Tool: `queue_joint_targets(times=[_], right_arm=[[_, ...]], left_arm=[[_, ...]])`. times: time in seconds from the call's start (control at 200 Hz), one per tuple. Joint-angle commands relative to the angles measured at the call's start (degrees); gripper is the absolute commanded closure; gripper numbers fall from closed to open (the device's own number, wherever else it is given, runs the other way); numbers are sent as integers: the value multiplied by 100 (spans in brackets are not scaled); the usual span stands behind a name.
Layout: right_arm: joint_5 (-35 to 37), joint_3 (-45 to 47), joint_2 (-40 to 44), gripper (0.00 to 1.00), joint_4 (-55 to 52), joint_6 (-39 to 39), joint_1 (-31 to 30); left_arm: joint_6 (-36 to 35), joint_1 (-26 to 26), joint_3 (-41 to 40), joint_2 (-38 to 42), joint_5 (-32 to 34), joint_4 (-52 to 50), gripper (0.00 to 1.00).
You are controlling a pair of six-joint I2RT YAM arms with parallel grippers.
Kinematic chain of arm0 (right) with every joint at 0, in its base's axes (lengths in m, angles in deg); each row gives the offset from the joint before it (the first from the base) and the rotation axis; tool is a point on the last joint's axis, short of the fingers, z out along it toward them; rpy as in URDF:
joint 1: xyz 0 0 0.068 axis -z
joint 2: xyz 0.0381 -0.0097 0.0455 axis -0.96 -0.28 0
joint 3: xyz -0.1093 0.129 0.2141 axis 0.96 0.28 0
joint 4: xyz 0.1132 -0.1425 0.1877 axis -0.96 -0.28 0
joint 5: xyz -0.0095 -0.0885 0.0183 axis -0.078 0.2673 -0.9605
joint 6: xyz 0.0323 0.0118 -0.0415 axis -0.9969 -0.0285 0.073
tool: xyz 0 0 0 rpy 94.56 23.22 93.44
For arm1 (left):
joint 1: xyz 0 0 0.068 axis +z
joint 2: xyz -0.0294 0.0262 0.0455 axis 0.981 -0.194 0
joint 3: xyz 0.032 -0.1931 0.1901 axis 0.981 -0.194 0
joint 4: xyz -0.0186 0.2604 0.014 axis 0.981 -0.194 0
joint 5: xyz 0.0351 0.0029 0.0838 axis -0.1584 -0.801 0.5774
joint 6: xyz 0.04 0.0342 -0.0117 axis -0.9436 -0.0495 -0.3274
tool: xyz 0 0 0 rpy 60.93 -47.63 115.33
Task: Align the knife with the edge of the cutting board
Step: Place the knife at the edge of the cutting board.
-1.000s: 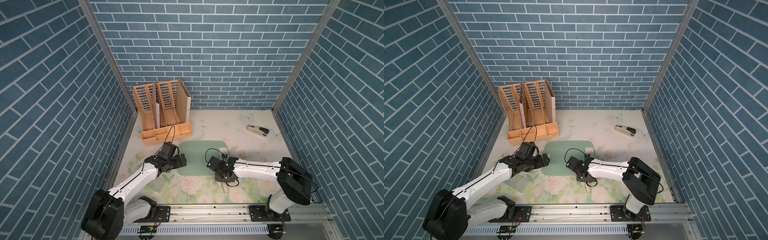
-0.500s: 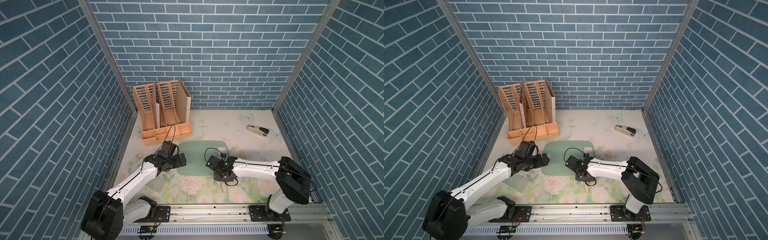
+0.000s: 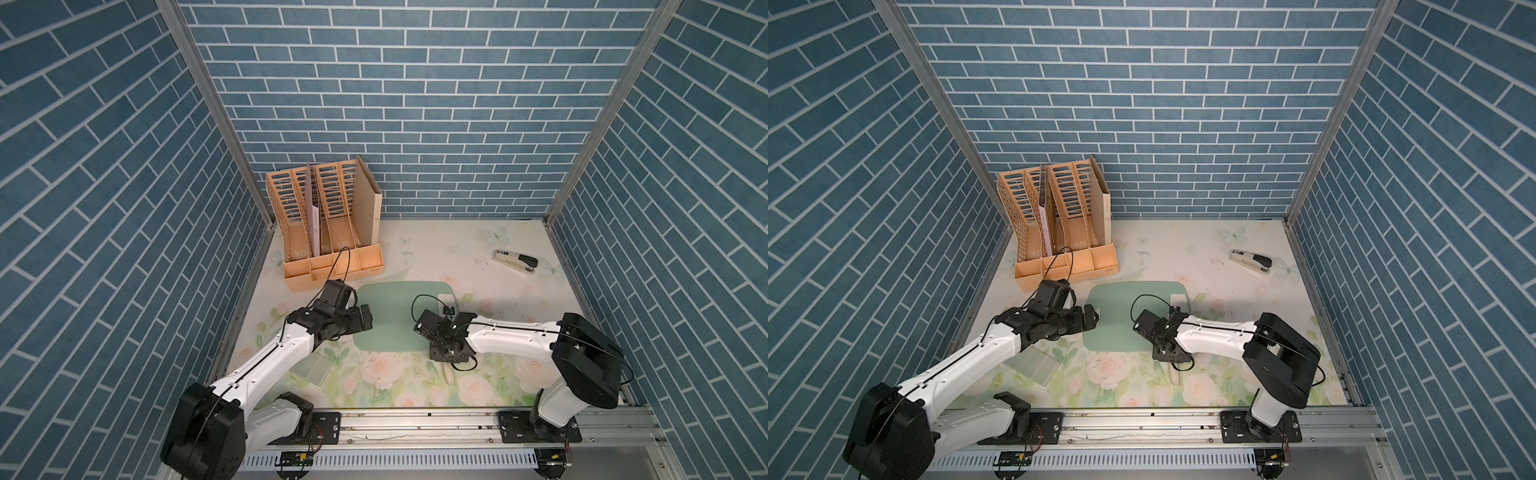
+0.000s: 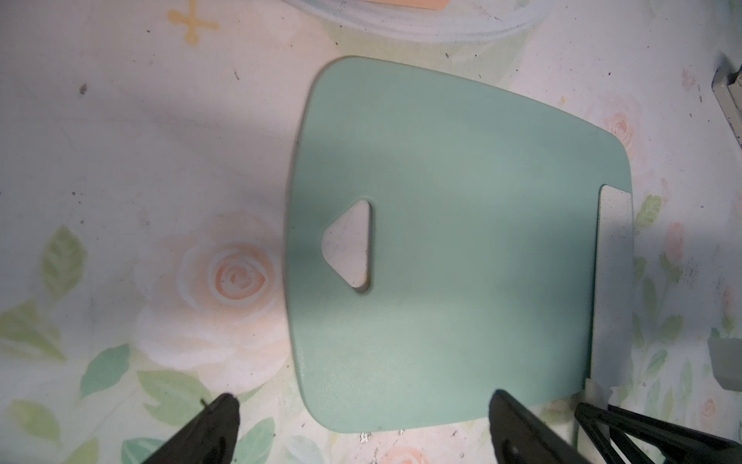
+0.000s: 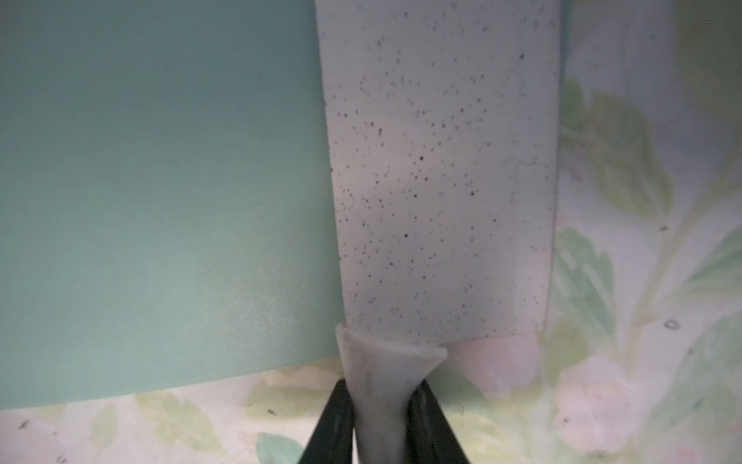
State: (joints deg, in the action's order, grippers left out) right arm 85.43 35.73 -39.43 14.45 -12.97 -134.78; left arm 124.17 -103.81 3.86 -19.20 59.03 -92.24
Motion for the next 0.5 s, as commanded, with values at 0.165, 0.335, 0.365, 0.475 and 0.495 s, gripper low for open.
queue_joint_targets(times=[0.165,0.335,0.365,0.475,0.495], right_arm=[[-31,4,104,100,-40,-3,65],[-66,45,55,100,-10,-18,89],[-77,45,51,100,-1,-12,96],[-89,25,55,100,-6,-23,93],[-88,30,56,100,-1,-20,96]], left_arm=[[-97,46,10,2,-5,-93,0],[-88,46,-18,37,-4,-64,0],[-85,46,-21,27,-11,-70,0],[-79,47,-30,15,-12,-59,0],[-80,47,-30,15,-11,-59,0]])
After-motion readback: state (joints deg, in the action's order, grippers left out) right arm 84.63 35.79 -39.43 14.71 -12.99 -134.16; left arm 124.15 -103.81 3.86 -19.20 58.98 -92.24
